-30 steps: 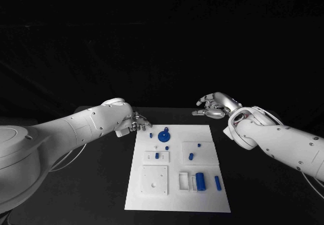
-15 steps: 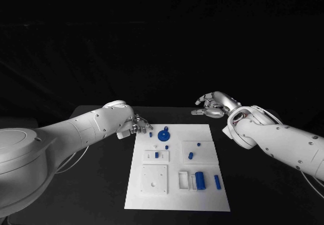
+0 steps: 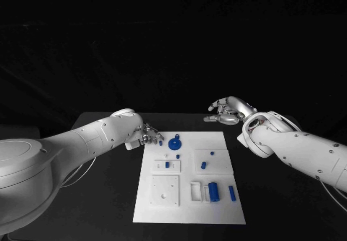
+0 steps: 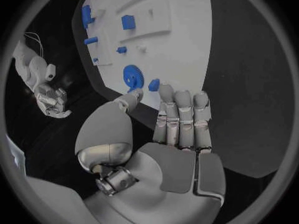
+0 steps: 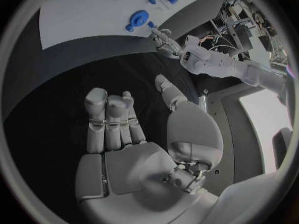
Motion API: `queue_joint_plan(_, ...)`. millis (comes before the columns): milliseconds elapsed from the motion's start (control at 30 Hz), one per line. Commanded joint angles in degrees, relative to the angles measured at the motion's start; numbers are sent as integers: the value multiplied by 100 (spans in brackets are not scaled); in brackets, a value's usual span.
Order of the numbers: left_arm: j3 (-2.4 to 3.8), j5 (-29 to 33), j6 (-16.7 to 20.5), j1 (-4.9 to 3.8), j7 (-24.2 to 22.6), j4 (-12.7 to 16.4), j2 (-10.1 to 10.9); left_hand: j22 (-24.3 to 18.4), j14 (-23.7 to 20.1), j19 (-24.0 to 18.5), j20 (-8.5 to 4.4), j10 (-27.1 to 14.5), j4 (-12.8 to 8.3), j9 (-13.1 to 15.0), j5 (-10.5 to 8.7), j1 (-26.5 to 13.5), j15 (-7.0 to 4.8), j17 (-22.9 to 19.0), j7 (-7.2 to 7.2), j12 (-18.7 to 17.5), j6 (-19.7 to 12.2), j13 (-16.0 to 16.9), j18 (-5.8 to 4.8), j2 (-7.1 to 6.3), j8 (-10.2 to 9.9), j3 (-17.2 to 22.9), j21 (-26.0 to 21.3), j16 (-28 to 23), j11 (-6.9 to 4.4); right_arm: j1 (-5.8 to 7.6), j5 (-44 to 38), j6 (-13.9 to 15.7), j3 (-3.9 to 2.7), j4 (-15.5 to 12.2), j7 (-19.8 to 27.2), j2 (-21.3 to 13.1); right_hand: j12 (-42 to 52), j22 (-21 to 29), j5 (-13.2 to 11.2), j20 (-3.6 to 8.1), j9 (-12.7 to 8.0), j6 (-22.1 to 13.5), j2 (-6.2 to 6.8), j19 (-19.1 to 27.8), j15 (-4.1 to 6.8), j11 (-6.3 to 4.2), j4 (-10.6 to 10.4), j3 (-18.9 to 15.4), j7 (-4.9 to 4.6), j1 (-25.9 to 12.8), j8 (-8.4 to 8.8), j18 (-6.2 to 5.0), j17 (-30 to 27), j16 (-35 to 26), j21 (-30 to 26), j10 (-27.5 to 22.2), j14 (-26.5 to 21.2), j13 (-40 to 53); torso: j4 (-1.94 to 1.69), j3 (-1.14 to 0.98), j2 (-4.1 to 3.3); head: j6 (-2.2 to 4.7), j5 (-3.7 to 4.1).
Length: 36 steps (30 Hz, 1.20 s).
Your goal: Assemble the parts on the task board
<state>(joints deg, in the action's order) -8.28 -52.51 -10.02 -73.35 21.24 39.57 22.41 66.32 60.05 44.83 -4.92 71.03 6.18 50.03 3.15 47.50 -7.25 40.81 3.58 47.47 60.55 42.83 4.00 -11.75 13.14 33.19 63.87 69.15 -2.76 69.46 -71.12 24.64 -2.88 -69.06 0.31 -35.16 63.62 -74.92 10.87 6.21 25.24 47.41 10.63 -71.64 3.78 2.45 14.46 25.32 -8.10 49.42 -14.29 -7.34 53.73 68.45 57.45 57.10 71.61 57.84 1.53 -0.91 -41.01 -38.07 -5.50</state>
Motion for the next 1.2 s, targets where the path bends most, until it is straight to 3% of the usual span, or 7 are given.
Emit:
queue_joint_plan(33,3,81,-120,16,-89,-13,-29,-9,-49,-44,-764,-43,-14,-5,-37,6,10,-7,6,-36,-40,9,-92,54,4,-44,-4,33,12,-1,-10,-47,-3,-8,35,8,4,-22,19,22,3,-66,-45,13,-3,17,-25,-22,-108,-1,-24,-766,-9,-23,-31,-13,-31,-9,-12,1,6,-12,4)
queue_joint_plan(367,3,125,-124,61,-100,-124,-99,-11,-69,-67,-757,-60,-54,-7,-37,34,17,-13,11,-35,-57,15,-90,129,10,-91,0,42,17,-1,-10,-51,-4,-12,34,8,6,-22,17,22,3,-66,-47,12,-3,17,-27,-22,-108,0,-24,-766,-9,-23,-32,-13,-30,-12,6,-2,5,-31,8)
queue_joint_plan(1200,1,229,-124,169,-150,-396,-259,-27,-105,-120,-740,-89,-281,-32,-36,138,28,-50,18,-37,-98,20,-83,492,34,-227,17,69,24,-1,-10,-59,-4,-18,32,18,12,-24,15,22,3,-65,-51,9,-3,17,-30,-22,-108,2,-25,-766,-9,-23,-35,-12,-28,-19,-8,-2,10,-37,22)
